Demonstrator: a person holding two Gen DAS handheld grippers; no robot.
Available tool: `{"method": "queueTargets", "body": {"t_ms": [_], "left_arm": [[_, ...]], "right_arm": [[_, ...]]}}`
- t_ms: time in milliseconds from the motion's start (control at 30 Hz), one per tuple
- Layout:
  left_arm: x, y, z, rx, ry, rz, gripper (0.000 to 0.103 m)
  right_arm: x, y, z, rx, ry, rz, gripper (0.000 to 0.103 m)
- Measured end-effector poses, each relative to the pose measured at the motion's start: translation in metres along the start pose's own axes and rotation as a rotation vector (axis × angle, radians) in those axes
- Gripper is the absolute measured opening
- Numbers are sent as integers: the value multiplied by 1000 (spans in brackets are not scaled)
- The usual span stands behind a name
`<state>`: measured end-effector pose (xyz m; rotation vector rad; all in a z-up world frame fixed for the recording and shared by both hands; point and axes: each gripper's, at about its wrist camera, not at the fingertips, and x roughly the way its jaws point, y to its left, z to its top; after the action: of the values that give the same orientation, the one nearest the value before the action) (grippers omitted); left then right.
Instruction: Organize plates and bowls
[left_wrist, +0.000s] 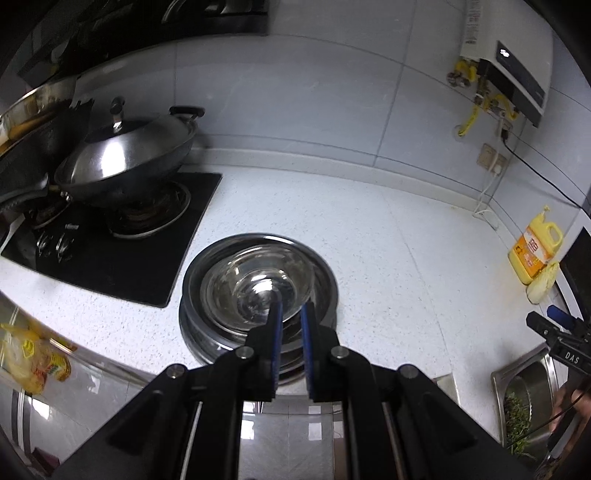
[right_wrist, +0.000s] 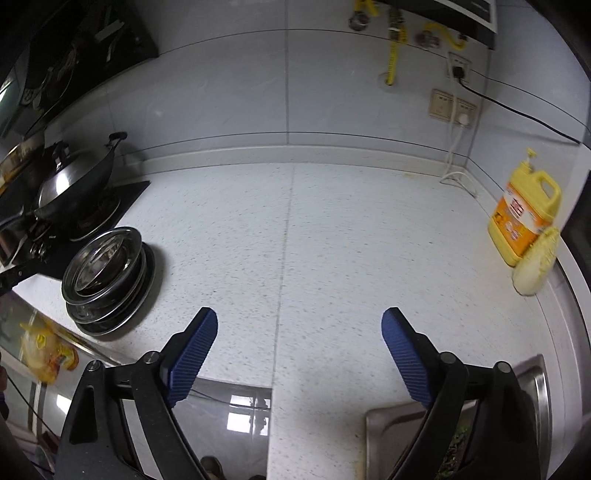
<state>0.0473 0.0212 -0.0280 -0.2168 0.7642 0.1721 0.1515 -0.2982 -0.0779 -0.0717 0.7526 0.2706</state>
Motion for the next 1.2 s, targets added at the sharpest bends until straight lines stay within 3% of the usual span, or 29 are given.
{"method": "queueTargets", "body": {"t_ms": [133, 400, 667, 1200], "left_arm": [[-12, -13, -3, 93, -97, -3, 10], [-19, -28, -5, 194, -103, -65, 10], [-22, -13, -7, 182, -101, -116, 10], [-48, 5, -15, 131, -122, -77, 10]], "right_arm": [[-10, -8, -7, 33, -19, -21, 90], [-30, -12, -14, 74, -69, -69, 99], [-43, -3, -18, 75, -69, -110, 101], [-55, 11, -22, 60, -81, -86, 101]]}}
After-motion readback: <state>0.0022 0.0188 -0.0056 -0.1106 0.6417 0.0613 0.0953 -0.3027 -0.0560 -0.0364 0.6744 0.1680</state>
